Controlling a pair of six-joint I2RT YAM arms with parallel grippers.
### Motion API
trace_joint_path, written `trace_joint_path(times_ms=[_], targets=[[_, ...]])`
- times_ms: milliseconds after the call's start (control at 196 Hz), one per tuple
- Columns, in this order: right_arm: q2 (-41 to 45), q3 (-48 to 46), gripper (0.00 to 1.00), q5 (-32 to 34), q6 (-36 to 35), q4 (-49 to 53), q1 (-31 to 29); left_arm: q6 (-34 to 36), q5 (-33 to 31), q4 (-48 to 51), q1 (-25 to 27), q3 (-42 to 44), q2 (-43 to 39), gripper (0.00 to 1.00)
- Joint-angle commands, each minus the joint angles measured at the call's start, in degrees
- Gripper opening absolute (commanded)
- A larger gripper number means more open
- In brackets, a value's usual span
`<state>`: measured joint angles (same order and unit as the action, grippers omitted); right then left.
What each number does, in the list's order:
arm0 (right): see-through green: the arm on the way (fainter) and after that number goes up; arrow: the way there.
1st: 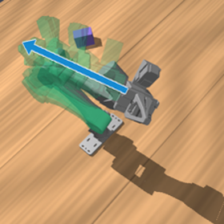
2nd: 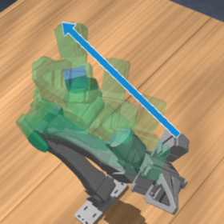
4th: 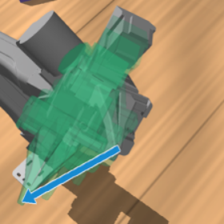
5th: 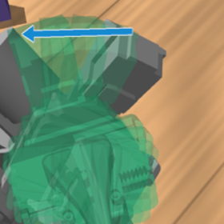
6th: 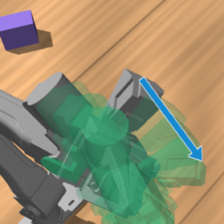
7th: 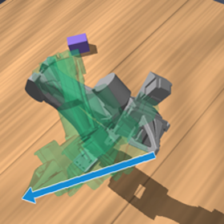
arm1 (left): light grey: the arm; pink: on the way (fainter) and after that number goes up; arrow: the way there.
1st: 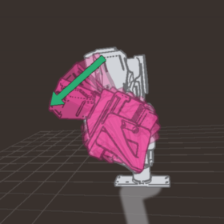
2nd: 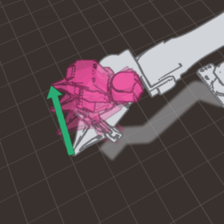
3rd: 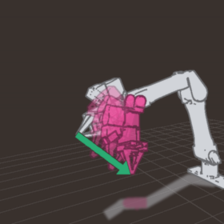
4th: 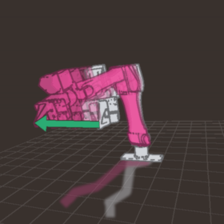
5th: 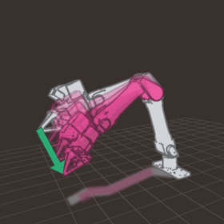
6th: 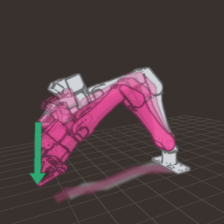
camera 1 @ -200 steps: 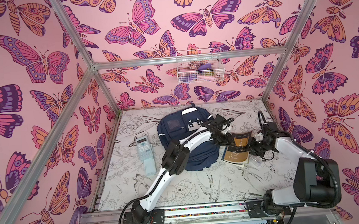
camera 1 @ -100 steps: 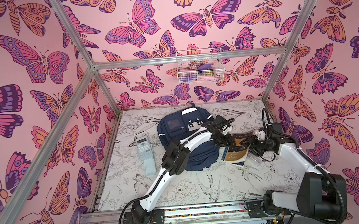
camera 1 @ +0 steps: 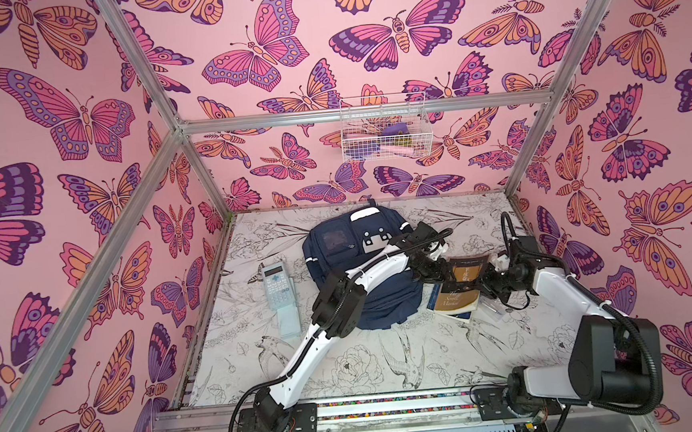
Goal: Pack the student bag
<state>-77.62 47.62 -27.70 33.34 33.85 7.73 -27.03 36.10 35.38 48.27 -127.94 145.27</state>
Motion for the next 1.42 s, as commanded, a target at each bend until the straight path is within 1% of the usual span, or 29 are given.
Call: trace_joint_path(times_ms=[0, 128, 245, 368, 465, 562, 648, 740, 791, 842, 924, 1041, 1210, 1256, 1327, 1419], targets=[[1.14, 4.39, 0.00, 2.27, -3.27, 4.29, -0.43, 2.23, -4.67, 2.33, 1.11, 1.17, -6.93, 0.70], [1.99, 8.25, 0.00, 3.23, -4.94, 7.88, -0.52, 6.25, -13.32, 2.30, 1.04, 4.92, -14.58, 0.79], [4.29, 11.16, 0.00, 2.60, -5.17, 9.60, -1.03, 12.32, -22.44, 2.10, 1.04, 12.66, -24.54, 0.83], [7.33, 12.54, 0.00, -0.70, -4.30, 8.49, -2.38, 20.10, -31.20, 0.29, 1.12, 26.89, -37.21, 0.84], [9.25, 12.40, 0.00, -4.10, -2.56, 5.46, -4.33, 24.28, -36.75, -1.62, 1.04, 40.33, -46.46, 0.91], [9.86, 12.80, 0.00, -4.97, -1.36, 3.50, -7.19, 27.04, -39.92, -0.44, 0.77, 50.01, -51.15, 0.92], [9.48, 13.49, 0.00, -5.61, -0.06, 2.11, -9.15, 27.23, -41.96, 1.26, 0.77, 54.26, -51.56, 0.91], [9.38, 13.54, 0.00, -7.18, 1.91, 0.12, -10.55, 27.43, -42.74, 1.02, 0.84, 55.35, -49.39, 0.88], [9.96, 13.44, 0.00, -6.67, 2.55, -0.32, -11.25, 27.85, -42.30, 1.15, 0.83, 54.07, -47.23, 0.81], [10.83, 12.98, 0.00, -6.20, 3.21, -0.64, -11.50, 28.36, -40.54, 1.02, 0.78, 53.06, -45.58, 0.74], [11.73, 12.15, 0.00, -6.02, 3.83, -0.80, -11.52, 28.06, -39.79, 0.68, 0.77, 51.34, -42.68, 0.70], [12.27, 11.62, 0.00, -7.09, 3.83, 0.71, -11.52, 26.99, -44.13, -1.43, 0.69, 49.20, -39.11, 0.68], [16.27, 9.12, 0.00, -5.80, 3.91, 1.84, -11.62, 27.79, -46.13, -2.82, 0.66, 45.50, -34.39, 0.53], [16.93, 8.61, 0.00, -5.85, 4.35, 1.70, -11.59, 27.51, -47.79, -2.69, 0.60, 44.91, -33.63, 0.51], [17.30, 8.20, 0.00, -6.20, 4.95, 1.64, -11.67, 26.64, -49.81, -2.90, 0.57, 44.86, -34.39, 0.51], [17.71, 8.20, 0.00, -5.92, 4.90, 2.21, -11.63, 25.67, -49.45, -4.50, 0.26, 46.09, -36.79, 0.52]])
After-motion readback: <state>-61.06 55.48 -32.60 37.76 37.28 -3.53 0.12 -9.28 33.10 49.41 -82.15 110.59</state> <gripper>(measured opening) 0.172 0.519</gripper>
